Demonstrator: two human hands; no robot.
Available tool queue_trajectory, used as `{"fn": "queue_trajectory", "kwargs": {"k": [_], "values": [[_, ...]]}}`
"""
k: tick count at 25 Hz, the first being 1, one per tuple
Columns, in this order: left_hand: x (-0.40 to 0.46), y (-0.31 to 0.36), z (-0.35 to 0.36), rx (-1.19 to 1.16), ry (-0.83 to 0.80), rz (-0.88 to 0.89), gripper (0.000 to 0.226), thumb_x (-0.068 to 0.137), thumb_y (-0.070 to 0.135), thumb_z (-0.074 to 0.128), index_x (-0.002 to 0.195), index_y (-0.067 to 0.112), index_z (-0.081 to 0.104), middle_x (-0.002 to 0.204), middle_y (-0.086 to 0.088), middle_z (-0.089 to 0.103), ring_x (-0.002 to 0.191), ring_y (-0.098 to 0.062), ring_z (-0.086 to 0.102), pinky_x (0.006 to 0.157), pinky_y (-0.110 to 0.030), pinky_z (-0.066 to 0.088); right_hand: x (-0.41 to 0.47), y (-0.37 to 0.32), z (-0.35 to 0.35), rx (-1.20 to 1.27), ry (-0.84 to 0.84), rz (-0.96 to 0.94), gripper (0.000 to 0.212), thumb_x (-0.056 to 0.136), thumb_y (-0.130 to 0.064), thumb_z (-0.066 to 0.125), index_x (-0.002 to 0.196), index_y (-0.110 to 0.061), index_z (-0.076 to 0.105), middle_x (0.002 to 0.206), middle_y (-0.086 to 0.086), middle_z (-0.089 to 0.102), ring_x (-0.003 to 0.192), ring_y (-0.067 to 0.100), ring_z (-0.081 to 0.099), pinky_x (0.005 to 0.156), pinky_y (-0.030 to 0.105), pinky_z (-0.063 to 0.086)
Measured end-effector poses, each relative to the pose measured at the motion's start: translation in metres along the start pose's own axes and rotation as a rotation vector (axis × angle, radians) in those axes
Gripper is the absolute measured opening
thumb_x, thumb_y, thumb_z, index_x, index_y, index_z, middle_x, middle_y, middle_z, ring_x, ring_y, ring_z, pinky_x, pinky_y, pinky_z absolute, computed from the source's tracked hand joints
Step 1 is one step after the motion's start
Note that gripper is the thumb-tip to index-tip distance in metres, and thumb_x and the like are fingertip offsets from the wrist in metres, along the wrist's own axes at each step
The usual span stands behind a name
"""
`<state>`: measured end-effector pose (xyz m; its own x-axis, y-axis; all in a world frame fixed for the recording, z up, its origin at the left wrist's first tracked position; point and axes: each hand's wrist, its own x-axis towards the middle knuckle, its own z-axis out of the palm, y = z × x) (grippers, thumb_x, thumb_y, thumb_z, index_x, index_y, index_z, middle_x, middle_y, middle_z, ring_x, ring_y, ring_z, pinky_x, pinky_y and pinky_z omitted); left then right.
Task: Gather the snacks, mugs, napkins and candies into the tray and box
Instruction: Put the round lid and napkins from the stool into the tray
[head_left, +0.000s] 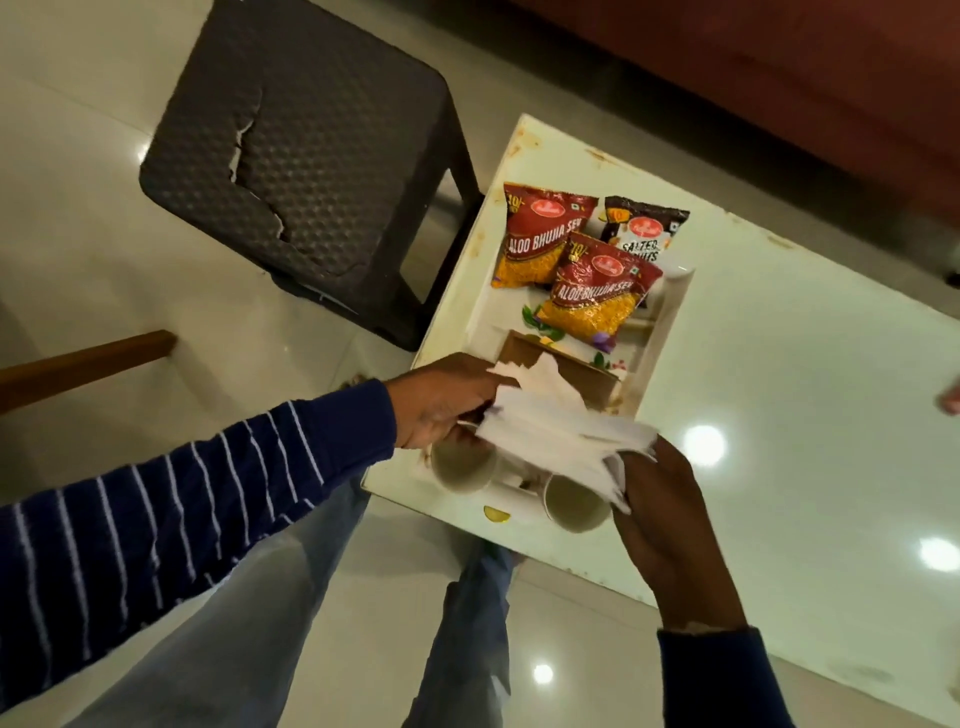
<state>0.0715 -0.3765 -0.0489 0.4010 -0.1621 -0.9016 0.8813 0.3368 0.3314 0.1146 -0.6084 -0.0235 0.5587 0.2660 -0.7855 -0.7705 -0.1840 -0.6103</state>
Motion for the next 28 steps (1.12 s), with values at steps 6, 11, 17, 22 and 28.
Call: {"fn": "queue_trajectory", "kwargs": {"k": [6, 11, 17, 22, 28], "values": [[0.032, 0.012, 0.019, -0.048, 0.303, 0.049, 0.012, 0.097, 0.017, 0.059, 0.108, 0.017, 0.054, 0.099, -0.016, 0.064, 0.072, -0.023, 0.068, 0.045, -0.026, 0.055, 0.054, -0.003, -0.008, -0.047, 0.159, 0.078, 0.024, 0.094, -0.008, 0.051, 0.109, 0.003, 0.066, 0.085, 0.008, 0.066, 0.066, 0.008, 0.067, 0.062, 0.022, 0.055], [0.049, 0.019, 0.026, -0.055, 0.379, 0.106, 0.013, 0.098, 0.010, 0.050, 0.090, 0.017, 0.059, 0.076, -0.011, 0.068, 0.038, -0.010, 0.060, 0.040, -0.021, 0.049, 0.084, -0.002, -0.011, -0.139, 0.231, 0.068, 0.034, 0.095, -0.010, 0.052, 0.118, 0.014, 0.056, 0.095, 0.012, 0.059, 0.066, 0.012, 0.057, 0.069, 0.029, 0.049], [0.056, 0.018, 0.023, -0.049, 0.437, 0.097, 0.023, 0.098, 0.004, 0.048, 0.104, 0.014, 0.068, 0.089, -0.014, 0.071, 0.042, -0.011, 0.061, 0.041, -0.021, 0.049, 0.077, 0.002, -0.008, -0.088, 0.225, 0.037, 0.026, 0.086, 0.002, 0.063, 0.102, -0.013, 0.076, 0.105, 0.010, 0.075, 0.097, 0.025, 0.070, 0.086, 0.035, 0.056], [0.064, 0.017, 0.020, -0.044, 0.500, 0.148, 0.005, 0.091, 0.019, 0.068, 0.093, 0.015, 0.066, 0.082, -0.014, 0.072, 0.042, -0.014, 0.057, 0.042, -0.021, 0.049, 0.089, 0.009, -0.008, -0.372, 0.448, -0.029, 0.031, 0.082, -0.007, 0.067, 0.112, -0.015, 0.075, 0.109, 0.004, 0.074, 0.099, 0.023, 0.067, 0.081, 0.029, 0.053], [0.052, 0.004, 0.006, 0.642, 0.666, 0.688, 0.057, 0.072, 0.075, 0.066, 0.104, 0.028, 0.065, 0.103, 0.009, 0.066, 0.074, 0.001, 0.061, 0.058, -0.015, 0.046, 0.064, 0.011, -0.014, -0.528, 0.391, -0.233, 0.047, 0.086, -0.038, 0.069, 0.129, -0.028, 0.055, 0.134, -0.007, 0.051, 0.120, 0.018, 0.054, 0.096, 0.034, 0.051]]}}
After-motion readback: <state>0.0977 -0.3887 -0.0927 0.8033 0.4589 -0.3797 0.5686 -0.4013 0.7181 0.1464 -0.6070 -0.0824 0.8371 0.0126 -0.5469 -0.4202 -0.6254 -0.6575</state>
